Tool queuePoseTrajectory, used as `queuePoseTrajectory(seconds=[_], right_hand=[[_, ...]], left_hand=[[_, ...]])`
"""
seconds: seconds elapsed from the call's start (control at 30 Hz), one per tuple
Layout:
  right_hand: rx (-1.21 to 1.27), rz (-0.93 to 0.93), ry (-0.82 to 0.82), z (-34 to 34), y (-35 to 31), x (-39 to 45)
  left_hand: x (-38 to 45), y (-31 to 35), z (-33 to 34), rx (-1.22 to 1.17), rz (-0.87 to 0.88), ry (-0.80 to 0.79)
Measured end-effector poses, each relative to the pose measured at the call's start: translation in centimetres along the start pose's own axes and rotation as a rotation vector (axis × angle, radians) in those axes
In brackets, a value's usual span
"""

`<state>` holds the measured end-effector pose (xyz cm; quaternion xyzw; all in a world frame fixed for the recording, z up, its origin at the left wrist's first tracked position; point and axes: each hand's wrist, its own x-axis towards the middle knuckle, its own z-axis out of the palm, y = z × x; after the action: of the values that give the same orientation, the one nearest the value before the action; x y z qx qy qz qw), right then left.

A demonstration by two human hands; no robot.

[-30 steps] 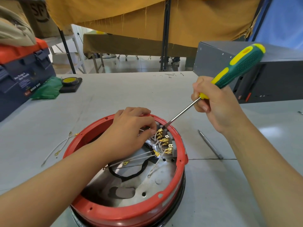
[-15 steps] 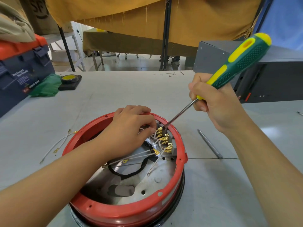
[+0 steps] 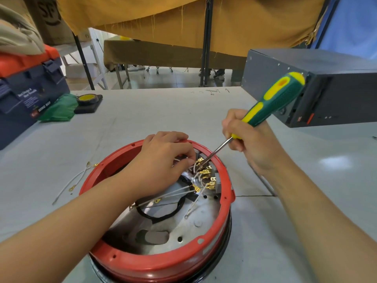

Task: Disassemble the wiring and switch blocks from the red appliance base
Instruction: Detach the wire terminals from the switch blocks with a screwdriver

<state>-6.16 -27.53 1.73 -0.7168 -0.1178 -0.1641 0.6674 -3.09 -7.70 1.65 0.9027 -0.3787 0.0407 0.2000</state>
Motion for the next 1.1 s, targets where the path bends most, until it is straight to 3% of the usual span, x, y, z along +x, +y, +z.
queuePoseTrajectory(seconds=[0.13,0.27,0.57,1.1], right_hand=[[0.144,-0.002,0.123,-1.4,-0.6,-0.2],[0.129,-0.062,0.189,-1.8,-1.1,-0.8],[0.016,-0.192,0.172,-2.0,-1.7,-1.4],[0.024,-0.136,0.128,-2.4,-1.3,-1.4]], left_hand=[[-0.1,-0.1,0.0,-0.011,0.005,0.003],[0.0,-0.2,0.1,-0.004,0.008,0.006],[0.0,-0.1,0.2,0.000,0.006,0.022],[0.0,-0.1,0.1,0.015,0.003,0.010]])
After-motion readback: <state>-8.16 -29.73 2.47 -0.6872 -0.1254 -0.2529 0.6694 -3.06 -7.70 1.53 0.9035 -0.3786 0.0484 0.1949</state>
